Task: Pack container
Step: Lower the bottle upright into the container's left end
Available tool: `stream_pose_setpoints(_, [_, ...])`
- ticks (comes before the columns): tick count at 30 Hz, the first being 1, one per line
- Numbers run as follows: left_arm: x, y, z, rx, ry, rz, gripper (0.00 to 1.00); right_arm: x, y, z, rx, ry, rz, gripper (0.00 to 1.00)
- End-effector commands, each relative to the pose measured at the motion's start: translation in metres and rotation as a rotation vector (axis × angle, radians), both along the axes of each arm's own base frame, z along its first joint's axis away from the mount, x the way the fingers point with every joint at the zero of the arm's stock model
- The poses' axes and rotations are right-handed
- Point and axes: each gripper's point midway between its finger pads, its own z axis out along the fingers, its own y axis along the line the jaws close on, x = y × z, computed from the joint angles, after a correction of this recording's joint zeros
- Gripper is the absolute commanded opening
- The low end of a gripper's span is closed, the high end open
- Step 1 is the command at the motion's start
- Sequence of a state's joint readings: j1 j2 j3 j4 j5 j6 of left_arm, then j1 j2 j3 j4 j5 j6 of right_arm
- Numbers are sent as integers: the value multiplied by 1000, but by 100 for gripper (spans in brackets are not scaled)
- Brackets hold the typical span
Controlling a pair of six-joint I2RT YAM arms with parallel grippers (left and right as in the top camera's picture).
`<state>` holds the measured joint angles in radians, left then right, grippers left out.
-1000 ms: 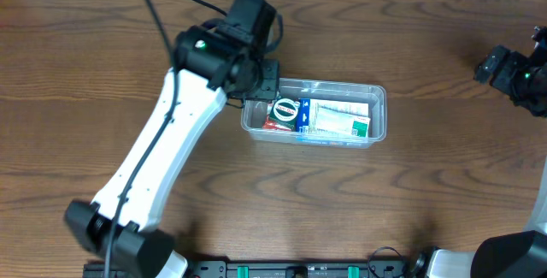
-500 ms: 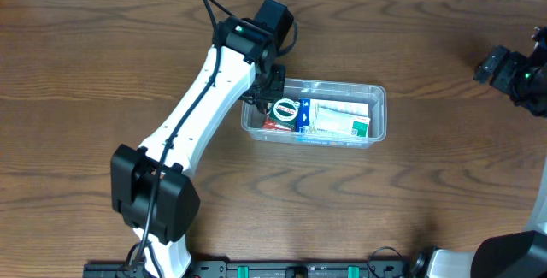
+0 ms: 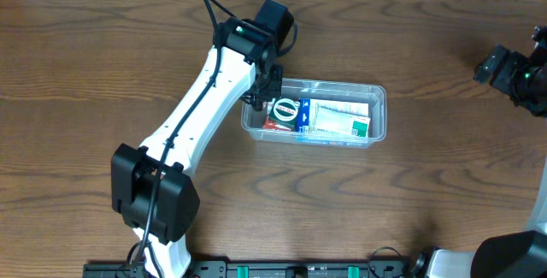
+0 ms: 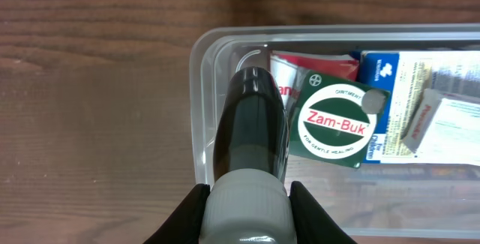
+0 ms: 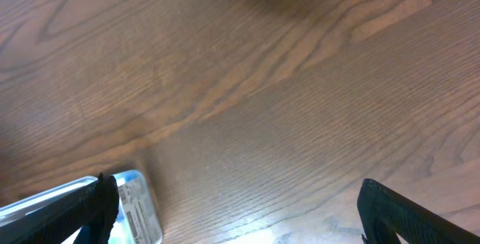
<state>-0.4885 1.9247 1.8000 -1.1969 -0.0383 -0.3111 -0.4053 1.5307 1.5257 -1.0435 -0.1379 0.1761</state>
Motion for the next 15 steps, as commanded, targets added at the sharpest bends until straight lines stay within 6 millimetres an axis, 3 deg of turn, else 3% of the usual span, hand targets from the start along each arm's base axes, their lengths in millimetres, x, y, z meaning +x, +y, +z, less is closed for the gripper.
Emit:
stream_pose_setpoints(1, [-3,7,-16,49,31,11,13,0,0,2,3,-6,-10,99])
stream_pose_setpoints(10, [-12,6,-26,43,66,38,13,0,0,2,3,-6,-10,99])
stream_pose_setpoints(15, [-17,-5,-28,7,86,19,13,0,0,2,3,-6,-10,99])
